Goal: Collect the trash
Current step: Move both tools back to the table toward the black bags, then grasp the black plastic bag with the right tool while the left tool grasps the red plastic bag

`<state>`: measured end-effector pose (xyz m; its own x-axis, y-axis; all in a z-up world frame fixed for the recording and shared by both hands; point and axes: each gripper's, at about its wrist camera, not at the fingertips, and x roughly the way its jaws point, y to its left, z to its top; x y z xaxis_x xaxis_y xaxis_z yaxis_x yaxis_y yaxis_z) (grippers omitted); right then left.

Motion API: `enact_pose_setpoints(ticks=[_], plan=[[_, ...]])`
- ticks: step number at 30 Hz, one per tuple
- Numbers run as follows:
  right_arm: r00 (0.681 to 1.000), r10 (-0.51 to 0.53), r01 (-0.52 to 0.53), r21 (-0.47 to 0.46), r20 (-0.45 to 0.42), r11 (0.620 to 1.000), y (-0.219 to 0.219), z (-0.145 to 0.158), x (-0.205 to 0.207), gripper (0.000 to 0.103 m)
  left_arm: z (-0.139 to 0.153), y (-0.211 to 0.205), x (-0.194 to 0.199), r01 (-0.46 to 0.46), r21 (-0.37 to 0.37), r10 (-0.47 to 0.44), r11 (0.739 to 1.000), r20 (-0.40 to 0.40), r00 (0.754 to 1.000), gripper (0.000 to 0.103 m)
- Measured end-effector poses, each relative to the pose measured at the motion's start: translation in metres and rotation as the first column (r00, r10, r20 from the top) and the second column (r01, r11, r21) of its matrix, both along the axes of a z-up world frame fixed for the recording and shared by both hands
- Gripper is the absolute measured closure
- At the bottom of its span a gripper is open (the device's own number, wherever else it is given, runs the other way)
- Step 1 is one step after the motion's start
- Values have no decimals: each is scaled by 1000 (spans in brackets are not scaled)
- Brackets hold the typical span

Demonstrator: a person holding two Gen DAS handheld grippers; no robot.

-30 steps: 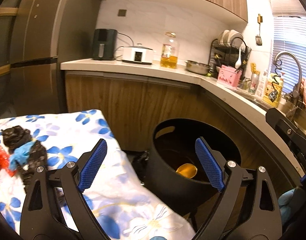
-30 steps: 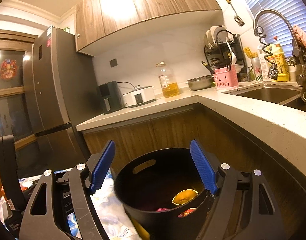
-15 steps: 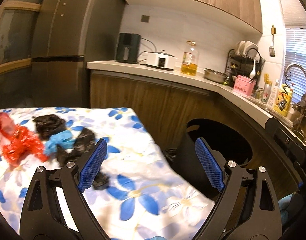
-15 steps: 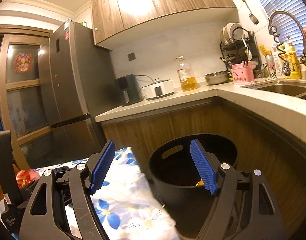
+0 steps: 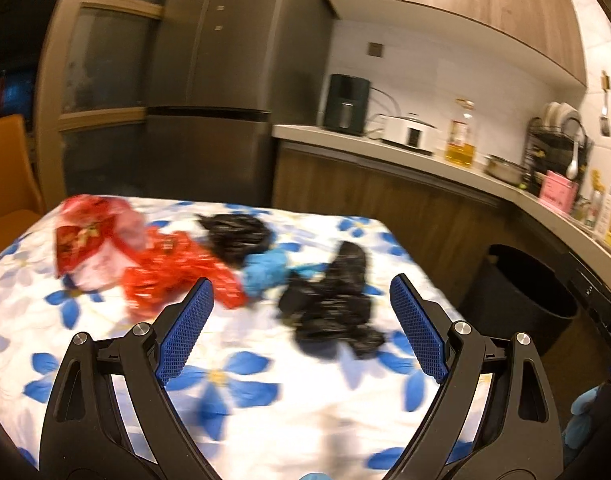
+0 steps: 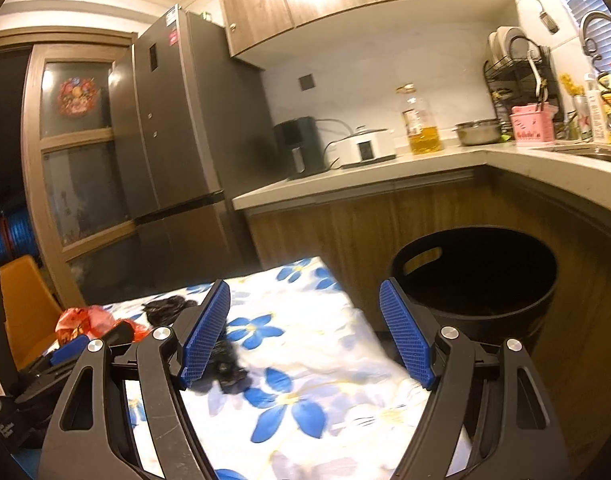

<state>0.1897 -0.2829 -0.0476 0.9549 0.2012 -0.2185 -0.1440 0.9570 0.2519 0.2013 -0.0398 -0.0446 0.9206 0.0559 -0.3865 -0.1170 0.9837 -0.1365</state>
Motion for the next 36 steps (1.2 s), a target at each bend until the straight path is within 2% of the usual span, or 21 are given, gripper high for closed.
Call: enact_pose_setpoints(ticks=[13,20,24,27,32,36], plan=[[991,112,-115,-30,-78,993,75,-28,43,27,-17,82,-5,-163,29,164,986,-20,986,15],[985,133,-139,-48,-109,989,106,-41,72,28,-23,106,6,-191,26,192,981,-34,981,15],[981,140,-147,-44,-135,988,115,-46,89,32,-25,113,17,-189,10,189,982,-45,981,15],[977,143,-151,-34,-156,988,118,-49,99,40,-25,114,26,-184,15,184,983,-48,982,15],[964,175,-186,-36,-201,982,123,-57,111,62,-29,115,44,-168,15,168,986,-69,983,15],[958,187,-197,-25,-215,980,123,-60,113,94,-34,115,56,-148,8,148,989,-95,984,15]])
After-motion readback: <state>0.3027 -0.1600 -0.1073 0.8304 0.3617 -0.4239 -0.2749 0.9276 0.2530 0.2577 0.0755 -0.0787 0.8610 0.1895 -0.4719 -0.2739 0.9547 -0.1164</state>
